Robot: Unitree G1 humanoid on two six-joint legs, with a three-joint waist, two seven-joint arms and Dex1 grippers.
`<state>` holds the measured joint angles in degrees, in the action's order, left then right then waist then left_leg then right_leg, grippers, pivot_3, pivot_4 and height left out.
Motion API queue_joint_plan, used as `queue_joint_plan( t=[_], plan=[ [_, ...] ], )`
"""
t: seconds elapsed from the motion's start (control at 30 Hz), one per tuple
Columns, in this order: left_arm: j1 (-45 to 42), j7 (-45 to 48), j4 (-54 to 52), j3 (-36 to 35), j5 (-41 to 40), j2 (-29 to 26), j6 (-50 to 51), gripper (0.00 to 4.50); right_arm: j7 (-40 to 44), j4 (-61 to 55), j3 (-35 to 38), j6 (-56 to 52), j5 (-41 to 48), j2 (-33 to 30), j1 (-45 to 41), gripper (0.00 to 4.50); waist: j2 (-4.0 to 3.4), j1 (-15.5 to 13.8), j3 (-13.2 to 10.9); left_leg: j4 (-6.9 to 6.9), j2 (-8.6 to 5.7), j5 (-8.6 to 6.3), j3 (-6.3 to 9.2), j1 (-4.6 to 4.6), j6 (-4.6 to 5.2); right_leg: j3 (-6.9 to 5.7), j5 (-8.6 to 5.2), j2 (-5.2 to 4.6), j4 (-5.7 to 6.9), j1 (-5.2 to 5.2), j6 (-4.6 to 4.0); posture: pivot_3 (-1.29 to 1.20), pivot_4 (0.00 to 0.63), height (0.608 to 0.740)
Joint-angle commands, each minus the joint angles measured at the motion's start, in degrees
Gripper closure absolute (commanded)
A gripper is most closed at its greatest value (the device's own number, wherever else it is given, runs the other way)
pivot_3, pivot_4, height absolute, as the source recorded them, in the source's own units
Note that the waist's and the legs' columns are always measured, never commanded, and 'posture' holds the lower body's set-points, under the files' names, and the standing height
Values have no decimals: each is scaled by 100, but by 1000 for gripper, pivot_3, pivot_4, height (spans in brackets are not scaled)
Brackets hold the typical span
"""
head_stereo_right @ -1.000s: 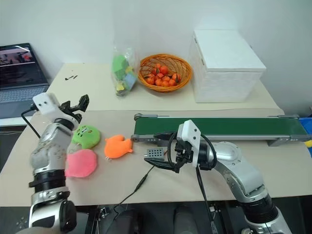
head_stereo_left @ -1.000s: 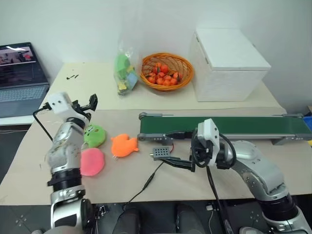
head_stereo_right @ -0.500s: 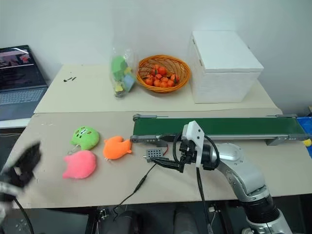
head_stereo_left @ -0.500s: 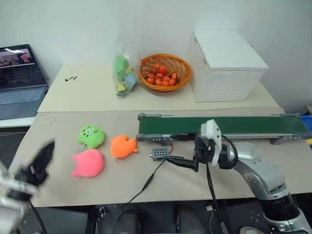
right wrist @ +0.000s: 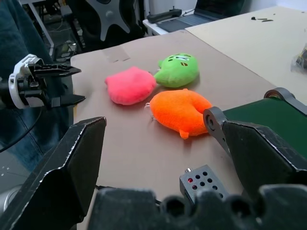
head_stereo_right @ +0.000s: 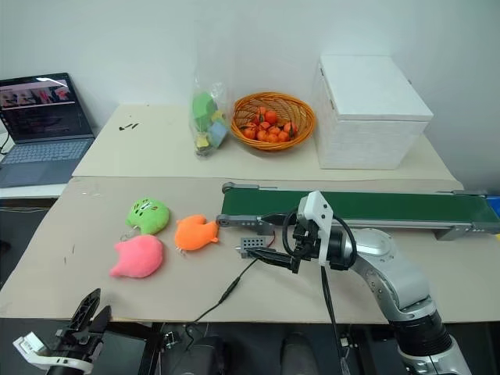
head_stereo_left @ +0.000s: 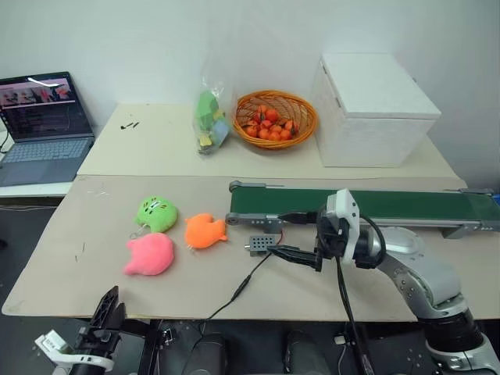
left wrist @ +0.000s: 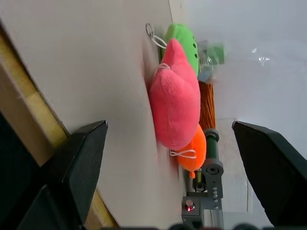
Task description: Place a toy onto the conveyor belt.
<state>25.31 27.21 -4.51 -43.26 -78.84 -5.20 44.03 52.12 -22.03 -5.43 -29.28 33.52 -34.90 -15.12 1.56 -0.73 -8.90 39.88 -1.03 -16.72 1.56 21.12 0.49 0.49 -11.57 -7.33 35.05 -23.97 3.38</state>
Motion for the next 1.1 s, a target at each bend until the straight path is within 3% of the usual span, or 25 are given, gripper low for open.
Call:
queue_joint_plan(
  t=[0.03,0.23,0.37,0.77,0.97,1.1],
  plan=[
    [-282,-236,122,172,-49,-177,23,35,-33,-142,231,59,110,50,-114,0,0,0,0,0,0,0,3,0,0,1,3,0,-1,0,5,0,150,727],
    [-724,-485,-253,546,-121,-147,34,35,-64,-164,292,89,113,95,-118,0,0,-7,0,-1,-1,0,14,1,0,0,12,0,-1,-2,20,0,150,727],
    [-526,-582,-787,853,-245,-83,200,35,-63,-199,300,72,114,90,-83,0,2,-17,-1,0,-2,1,21,5,-2,2,13,-1,-7,-1,20,0,150,727],
    [901,-901,-1593,1348,-730,-32,408,35,-58,-272,322,81,109,79,79,0,8,25,-5,-10,0,-3,17,7,2,11,0,-1,-11,-13,5,0,150,727],
    [1981,-364,-2145,1305,-1276,-448,656,35,-35,-259,315,83,74,44,137,0,17,76,-11,-12,2,-7,12,9,9,14,-17,-2,-10,-18,-6,0,150,727],
    [2180,-285,-1987,1174,-1551,-687,549,35,-47,-227,292,83,55,61,154,0,15,85,-13,-13,4,-8,13,9,10,13,-25,-1,-9,-18,-6,0,150,727]
  ],
)
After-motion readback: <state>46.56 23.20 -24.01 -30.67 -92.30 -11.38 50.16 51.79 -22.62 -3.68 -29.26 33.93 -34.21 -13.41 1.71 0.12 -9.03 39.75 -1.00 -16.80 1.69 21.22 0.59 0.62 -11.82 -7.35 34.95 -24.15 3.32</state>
